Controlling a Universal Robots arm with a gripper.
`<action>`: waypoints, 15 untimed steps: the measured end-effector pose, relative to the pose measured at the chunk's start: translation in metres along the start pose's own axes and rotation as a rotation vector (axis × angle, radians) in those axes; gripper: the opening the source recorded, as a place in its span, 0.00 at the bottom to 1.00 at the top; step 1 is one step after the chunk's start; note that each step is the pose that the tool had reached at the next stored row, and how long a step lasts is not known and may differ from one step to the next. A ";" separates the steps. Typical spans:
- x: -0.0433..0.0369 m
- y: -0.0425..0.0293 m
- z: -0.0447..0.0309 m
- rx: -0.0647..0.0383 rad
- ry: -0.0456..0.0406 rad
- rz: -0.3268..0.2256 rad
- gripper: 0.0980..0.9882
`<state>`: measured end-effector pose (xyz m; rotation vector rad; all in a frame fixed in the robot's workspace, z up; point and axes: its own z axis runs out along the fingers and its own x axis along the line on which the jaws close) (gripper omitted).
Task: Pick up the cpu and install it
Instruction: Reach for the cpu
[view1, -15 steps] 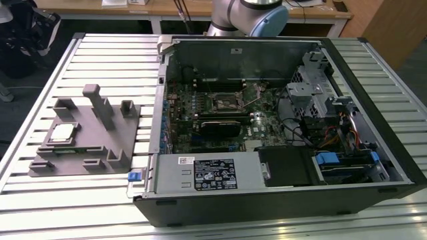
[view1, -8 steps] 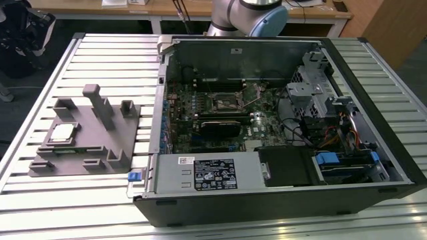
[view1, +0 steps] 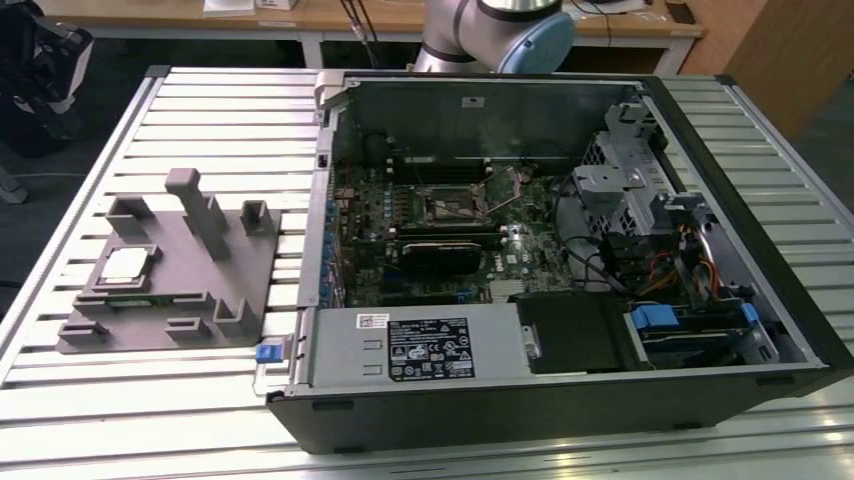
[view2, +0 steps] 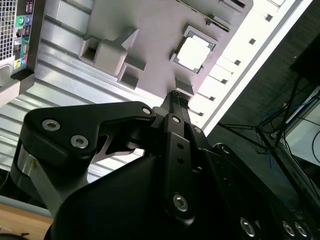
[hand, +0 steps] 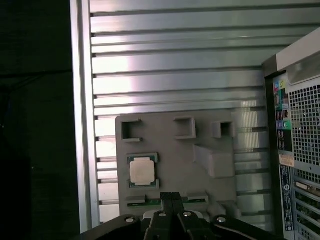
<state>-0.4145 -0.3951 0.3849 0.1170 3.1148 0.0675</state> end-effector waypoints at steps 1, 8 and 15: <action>0.0011 -0.0003 0.0002 0.000 -0.0001 0.000 0.01; 0.0088 -0.0017 0.0008 0.000 0.0001 0.000 0.01; 0.0171 -0.0023 0.0014 0.000 0.0001 0.000 0.01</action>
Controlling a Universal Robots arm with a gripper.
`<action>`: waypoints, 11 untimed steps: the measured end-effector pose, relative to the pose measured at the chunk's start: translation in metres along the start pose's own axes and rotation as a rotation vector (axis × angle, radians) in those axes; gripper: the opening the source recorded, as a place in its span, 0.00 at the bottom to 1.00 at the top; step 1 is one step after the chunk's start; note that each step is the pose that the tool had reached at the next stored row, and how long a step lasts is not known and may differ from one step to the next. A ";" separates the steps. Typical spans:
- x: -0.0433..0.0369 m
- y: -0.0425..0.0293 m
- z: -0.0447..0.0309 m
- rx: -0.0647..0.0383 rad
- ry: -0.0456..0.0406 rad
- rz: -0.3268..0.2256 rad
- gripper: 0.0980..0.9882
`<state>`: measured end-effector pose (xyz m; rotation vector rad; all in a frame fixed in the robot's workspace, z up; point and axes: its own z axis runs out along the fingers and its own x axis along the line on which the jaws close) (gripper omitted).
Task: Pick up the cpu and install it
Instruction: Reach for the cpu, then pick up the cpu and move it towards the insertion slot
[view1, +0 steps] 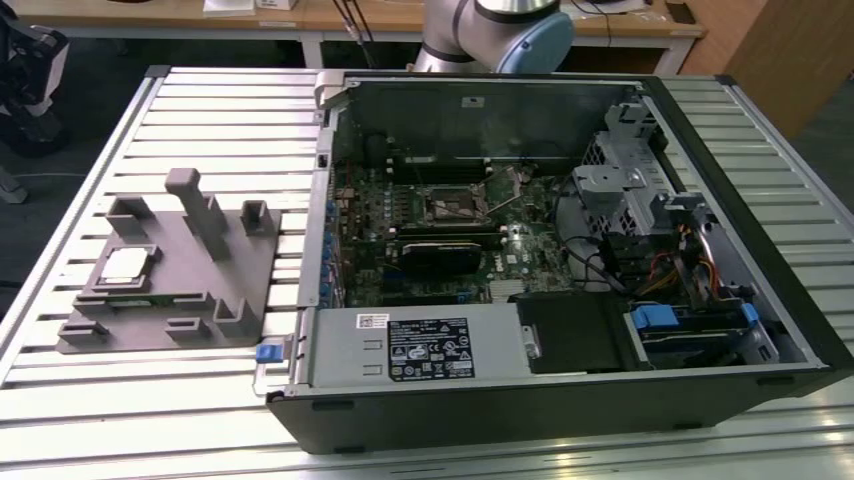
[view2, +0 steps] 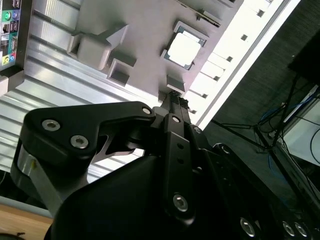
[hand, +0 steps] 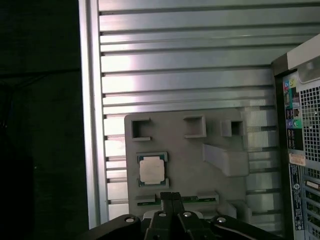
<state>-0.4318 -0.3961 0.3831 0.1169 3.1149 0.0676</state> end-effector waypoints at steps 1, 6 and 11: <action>0.0016 -0.0001 0.0001 0.000 0.0000 0.000 0.01; 0.0099 -0.0008 0.0003 0.000 0.0000 0.000 0.01; 0.0137 -0.0011 0.0009 0.000 0.0000 0.000 0.01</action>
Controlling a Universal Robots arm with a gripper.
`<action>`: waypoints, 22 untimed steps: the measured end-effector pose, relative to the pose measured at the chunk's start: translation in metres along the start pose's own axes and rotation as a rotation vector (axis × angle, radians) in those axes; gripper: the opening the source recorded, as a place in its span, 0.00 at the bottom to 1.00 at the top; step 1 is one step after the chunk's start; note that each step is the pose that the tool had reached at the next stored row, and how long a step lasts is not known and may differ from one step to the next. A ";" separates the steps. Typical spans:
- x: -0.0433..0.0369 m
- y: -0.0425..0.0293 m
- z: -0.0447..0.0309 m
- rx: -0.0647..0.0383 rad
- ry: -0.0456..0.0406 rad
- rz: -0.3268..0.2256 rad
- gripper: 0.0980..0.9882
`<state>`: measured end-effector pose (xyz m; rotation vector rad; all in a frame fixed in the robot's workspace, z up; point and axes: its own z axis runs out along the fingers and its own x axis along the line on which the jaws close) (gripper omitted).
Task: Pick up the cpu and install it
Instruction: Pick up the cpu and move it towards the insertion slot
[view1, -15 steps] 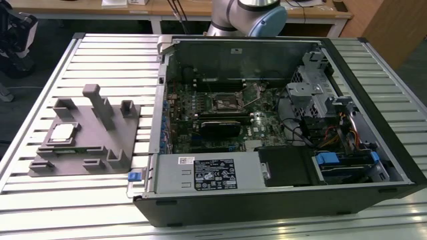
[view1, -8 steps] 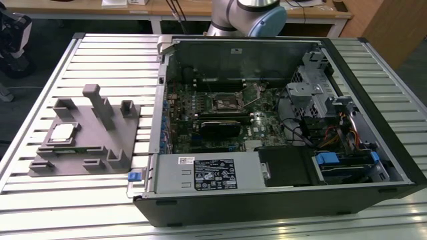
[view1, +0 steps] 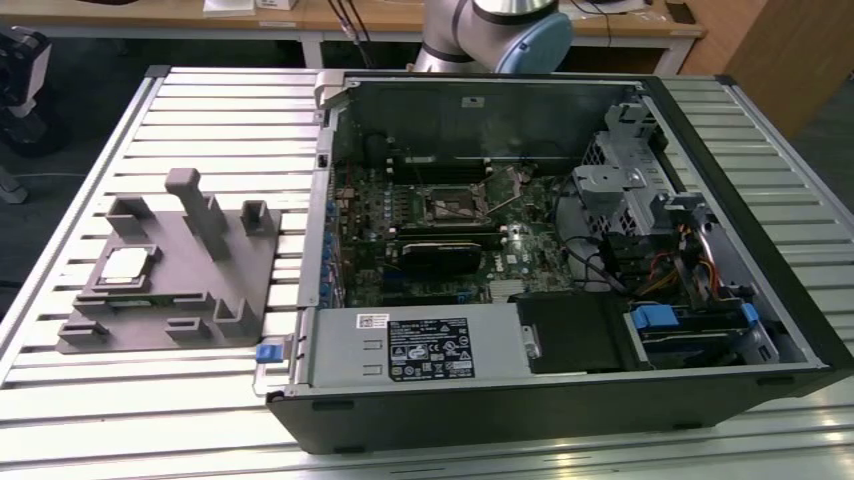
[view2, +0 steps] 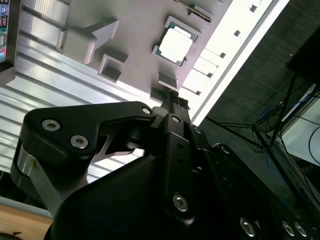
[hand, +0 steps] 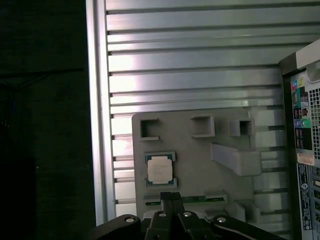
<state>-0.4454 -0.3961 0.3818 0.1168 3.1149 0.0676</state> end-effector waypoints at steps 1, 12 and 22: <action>0.0000 0.0000 0.0002 0.000 0.0002 0.000 0.01; 0.0003 -0.0010 0.0078 0.000 0.0000 0.000 0.01; -0.0001 -0.0084 0.0175 -0.006 0.0026 -0.001 0.01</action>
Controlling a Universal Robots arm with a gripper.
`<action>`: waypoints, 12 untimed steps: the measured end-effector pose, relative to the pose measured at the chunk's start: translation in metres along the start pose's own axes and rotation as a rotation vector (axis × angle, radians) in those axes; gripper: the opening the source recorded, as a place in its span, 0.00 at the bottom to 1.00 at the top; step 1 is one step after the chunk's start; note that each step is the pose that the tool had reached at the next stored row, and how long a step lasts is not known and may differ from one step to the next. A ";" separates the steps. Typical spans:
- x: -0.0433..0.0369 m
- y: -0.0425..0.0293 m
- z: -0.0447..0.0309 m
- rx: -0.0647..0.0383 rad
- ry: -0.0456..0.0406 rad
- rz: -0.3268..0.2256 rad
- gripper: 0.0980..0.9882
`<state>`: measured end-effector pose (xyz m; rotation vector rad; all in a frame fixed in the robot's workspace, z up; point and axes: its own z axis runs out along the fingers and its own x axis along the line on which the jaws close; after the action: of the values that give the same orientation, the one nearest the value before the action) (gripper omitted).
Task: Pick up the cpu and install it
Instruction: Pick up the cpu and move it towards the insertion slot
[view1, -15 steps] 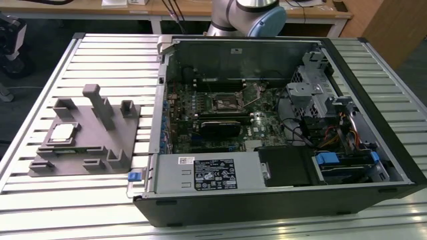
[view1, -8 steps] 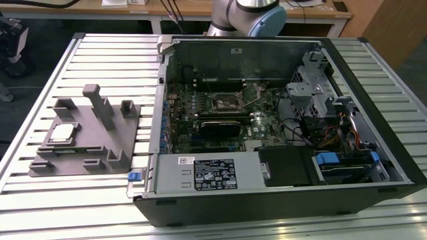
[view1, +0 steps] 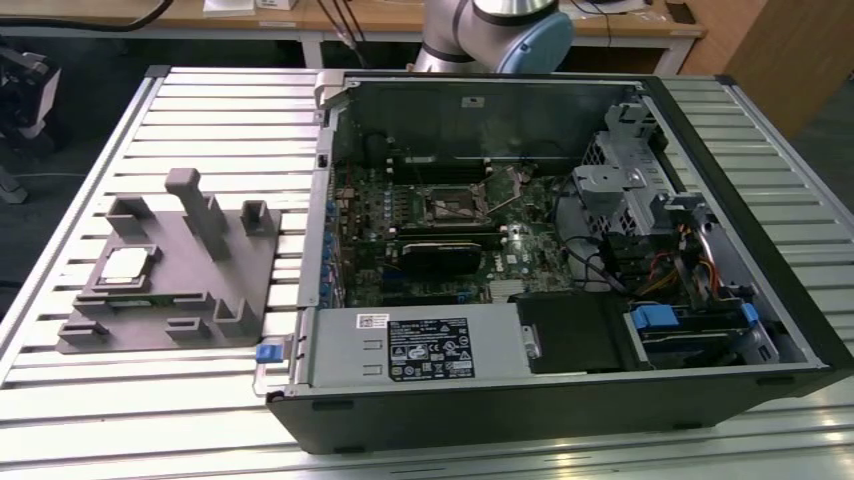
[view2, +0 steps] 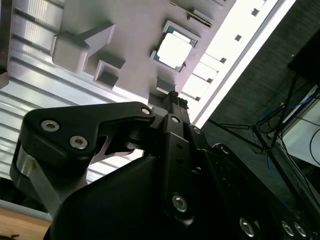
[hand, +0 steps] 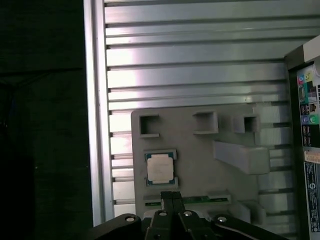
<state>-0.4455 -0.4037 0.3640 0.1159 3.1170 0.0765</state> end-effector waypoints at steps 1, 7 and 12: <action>0.0000 -0.0007 0.0016 0.000 0.0018 0.000 0.01; -0.0001 -0.0050 0.0101 -0.001 0.0058 -0.001 0.07; -0.0001 -0.0072 0.0141 -0.003 0.0069 -0.002 0.28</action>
<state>-0.4456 -0.4102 0.3495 0.1130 3.1238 0.0810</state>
